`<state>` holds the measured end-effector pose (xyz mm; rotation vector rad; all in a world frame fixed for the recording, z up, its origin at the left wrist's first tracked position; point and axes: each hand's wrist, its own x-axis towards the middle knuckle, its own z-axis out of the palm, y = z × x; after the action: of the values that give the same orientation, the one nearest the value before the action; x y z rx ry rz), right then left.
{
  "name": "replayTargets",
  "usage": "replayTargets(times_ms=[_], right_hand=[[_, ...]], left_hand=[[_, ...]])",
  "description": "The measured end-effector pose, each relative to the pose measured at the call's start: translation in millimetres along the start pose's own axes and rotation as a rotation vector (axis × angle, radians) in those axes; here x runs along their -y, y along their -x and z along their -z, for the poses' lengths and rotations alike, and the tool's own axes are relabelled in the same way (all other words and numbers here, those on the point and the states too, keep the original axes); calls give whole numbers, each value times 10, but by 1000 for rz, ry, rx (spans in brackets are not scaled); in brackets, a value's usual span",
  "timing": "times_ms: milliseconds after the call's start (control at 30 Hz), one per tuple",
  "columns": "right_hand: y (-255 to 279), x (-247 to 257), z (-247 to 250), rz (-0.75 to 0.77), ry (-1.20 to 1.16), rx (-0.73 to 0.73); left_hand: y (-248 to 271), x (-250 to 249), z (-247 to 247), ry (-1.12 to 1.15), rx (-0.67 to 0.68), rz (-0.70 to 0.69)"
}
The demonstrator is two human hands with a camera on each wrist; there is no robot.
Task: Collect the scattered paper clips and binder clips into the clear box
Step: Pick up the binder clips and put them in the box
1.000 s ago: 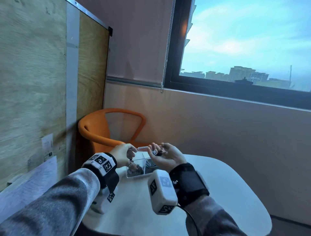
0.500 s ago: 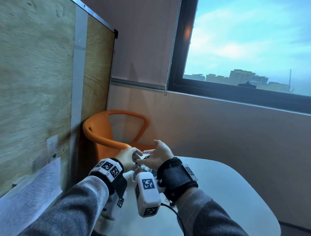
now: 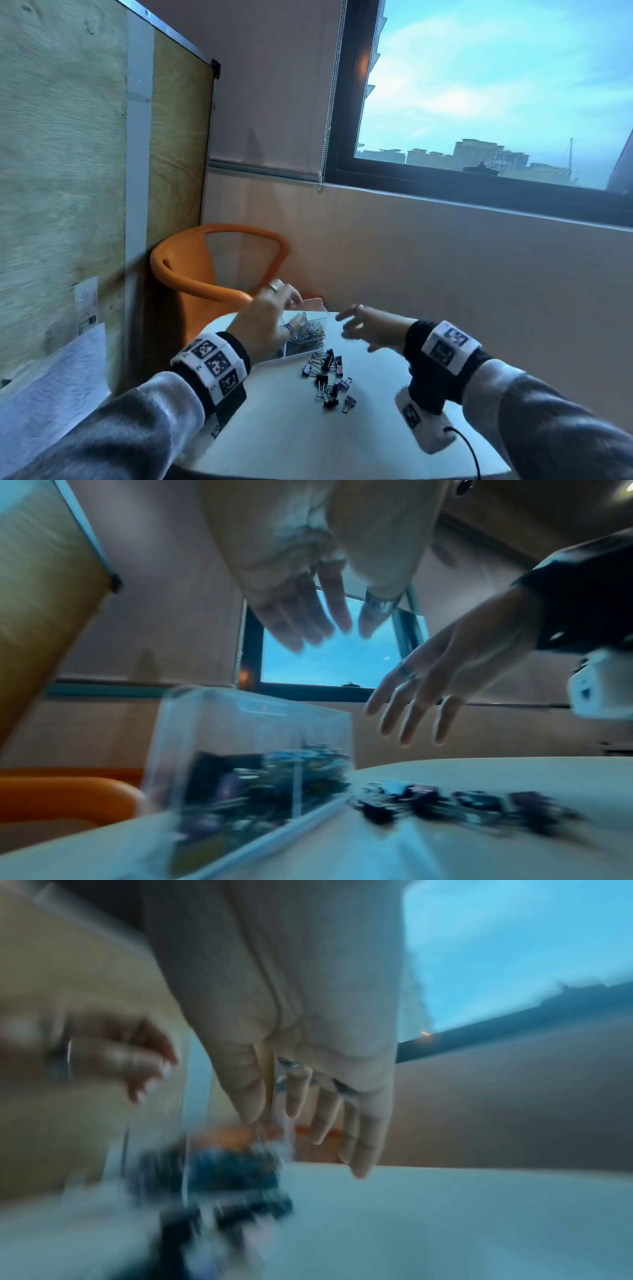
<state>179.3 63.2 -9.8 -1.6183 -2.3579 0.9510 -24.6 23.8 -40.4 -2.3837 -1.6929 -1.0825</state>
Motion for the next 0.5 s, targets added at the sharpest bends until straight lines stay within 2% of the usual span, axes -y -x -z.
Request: replayTargets(times_ms=[67, 133, 200, 300, 500], right_hand=[[-49, -145, -141, 8, 321, 70], [-81, -205, -262, 14, 466, 178], [-100, -212, -315, 38, 527, 234], [-101, -193, -334, 74, 553, 233], [-89, -290, -299, 99, 450, 148]], left_hand=[[15, -190, -107, -13, 293, 41], [4, -296, -241, -87, 584, 141], [-18, -376, -333, -183, 743, 186], [-36, -455, -432, -185, 813, 199], [-85, -417, -524, -195, 785, 251]])
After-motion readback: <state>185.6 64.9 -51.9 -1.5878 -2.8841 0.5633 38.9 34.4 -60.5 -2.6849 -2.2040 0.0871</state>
